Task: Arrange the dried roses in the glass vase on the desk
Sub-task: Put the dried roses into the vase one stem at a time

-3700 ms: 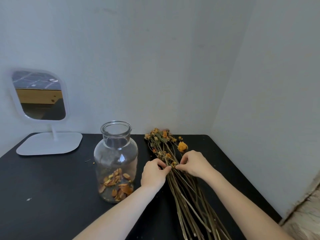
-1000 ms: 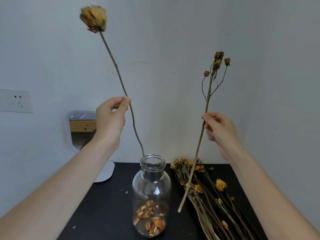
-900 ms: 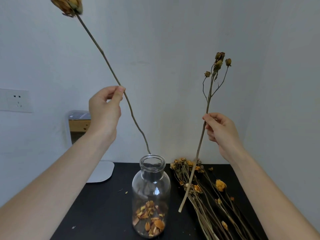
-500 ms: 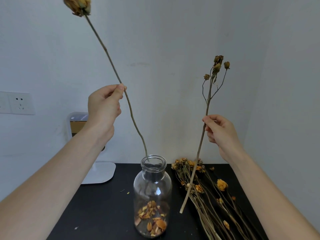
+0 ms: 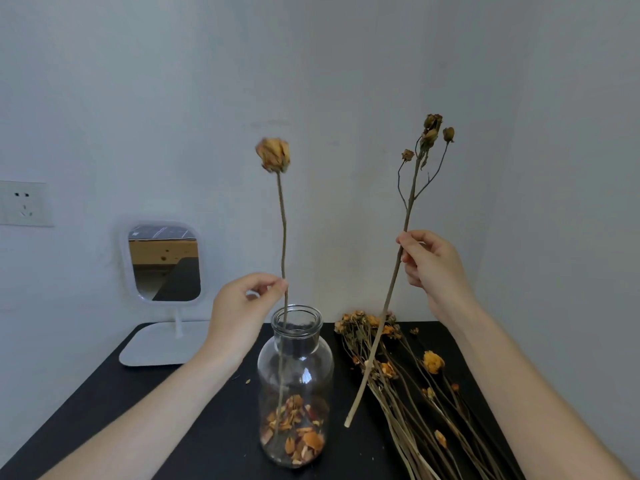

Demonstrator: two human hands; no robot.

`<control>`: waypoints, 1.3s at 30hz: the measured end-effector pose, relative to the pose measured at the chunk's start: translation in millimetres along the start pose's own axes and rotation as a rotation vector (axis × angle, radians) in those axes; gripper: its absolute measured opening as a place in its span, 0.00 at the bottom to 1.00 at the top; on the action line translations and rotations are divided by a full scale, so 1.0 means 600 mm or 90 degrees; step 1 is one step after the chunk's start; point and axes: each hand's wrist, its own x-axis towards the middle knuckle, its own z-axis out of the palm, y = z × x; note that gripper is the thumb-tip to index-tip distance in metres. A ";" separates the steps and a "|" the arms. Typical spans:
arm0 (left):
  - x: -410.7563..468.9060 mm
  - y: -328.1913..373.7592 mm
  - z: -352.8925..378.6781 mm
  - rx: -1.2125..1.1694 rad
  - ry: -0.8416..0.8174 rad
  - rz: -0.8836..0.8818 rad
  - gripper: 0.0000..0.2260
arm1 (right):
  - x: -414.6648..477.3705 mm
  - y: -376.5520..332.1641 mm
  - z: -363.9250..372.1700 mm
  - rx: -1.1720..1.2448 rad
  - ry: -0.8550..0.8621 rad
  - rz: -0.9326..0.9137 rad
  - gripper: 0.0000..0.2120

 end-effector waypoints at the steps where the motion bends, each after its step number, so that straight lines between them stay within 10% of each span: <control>1: -0.007 -0.008 0.000 0.011 -0.024 -0.004 0.05 | -0.001 0.000 0.000 0.000 0.002 0.001 0.04; 5: -0.024 -0.029 -0.003 0.021 -0.074 -0.026 0.01 | -0.003 -0.008 -0.001 0.019 0.011 -0.013 0.05; 10: -0.039 -0.054 -0.020 -0.028 -0.255 -0.124 0.28 | -0.001 -0.027 -0.001 0.052 0.042 -0.058 0.06; 14: -0.039 -0.077 -0.021 -0.007 -0.378 -0.139 0.27 | 0.006 -0.048 -0.003 0.120 0.070 -0.092 0.07; 25: -0.038 -0.089 0.006 0.044 -0.261 -0.093 0.21 | 0.019 -0.074 0.010 0.149 0.127 -0.152 0.09; 39: -0.045 -0.102 0.037 0.165 -0.158 0.039 0.15 | -0.032 0.011 0.069 -0.179 -0.151 -0.038 0.01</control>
